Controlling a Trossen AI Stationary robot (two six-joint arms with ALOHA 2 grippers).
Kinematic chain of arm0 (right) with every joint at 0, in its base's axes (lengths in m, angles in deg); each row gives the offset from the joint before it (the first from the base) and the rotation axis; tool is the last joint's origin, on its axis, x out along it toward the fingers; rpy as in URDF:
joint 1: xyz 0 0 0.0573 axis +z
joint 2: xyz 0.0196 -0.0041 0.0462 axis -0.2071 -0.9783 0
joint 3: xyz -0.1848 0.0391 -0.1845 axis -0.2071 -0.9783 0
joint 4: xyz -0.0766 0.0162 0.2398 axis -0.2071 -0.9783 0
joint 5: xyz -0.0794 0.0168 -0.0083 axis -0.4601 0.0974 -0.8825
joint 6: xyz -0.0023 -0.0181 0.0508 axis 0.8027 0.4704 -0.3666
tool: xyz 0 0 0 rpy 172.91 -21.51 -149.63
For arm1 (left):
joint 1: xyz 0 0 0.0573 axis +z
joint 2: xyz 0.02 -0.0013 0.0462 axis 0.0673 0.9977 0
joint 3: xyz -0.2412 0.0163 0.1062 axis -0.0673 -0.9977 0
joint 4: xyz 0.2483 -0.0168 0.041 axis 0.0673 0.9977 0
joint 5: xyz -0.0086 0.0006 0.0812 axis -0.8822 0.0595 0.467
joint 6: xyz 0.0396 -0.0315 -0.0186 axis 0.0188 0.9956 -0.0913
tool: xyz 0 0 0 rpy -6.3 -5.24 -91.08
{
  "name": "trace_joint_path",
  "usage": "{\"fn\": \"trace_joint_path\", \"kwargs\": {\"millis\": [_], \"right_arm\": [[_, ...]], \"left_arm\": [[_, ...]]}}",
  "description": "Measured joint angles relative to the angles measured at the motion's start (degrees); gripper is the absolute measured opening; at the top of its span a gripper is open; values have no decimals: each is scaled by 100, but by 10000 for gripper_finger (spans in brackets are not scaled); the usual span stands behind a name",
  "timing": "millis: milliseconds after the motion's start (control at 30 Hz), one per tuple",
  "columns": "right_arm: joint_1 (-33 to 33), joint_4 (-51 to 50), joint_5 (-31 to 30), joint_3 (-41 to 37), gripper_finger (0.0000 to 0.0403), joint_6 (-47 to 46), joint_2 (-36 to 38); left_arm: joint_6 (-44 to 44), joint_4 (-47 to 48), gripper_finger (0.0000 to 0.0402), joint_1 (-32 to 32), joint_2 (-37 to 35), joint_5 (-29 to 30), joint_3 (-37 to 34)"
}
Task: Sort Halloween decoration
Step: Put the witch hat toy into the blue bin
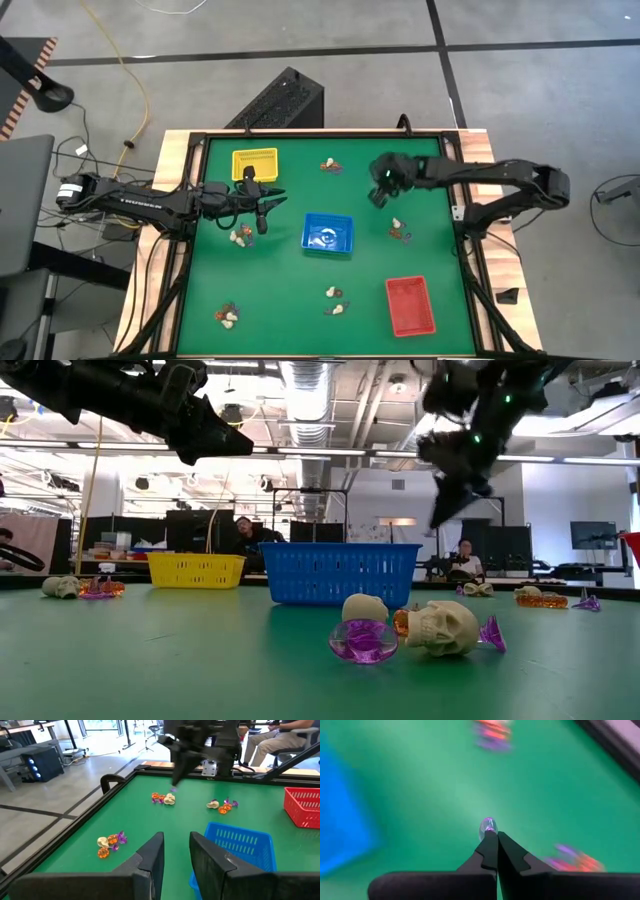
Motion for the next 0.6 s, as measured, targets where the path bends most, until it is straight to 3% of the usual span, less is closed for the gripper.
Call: {"fn": "trace_joint_path", "kwargs": {"millis": [267, 600], "right_arm": [[1604, 1880, 7, 0, 22, 397, -800], [1818, 2653, 678, 0, 46, 447, -1649]], "left_arm": [[44, -2, 82, 0, 0, 2, 0], [68, -4, 82, 0, 0, 2, 0]]}}
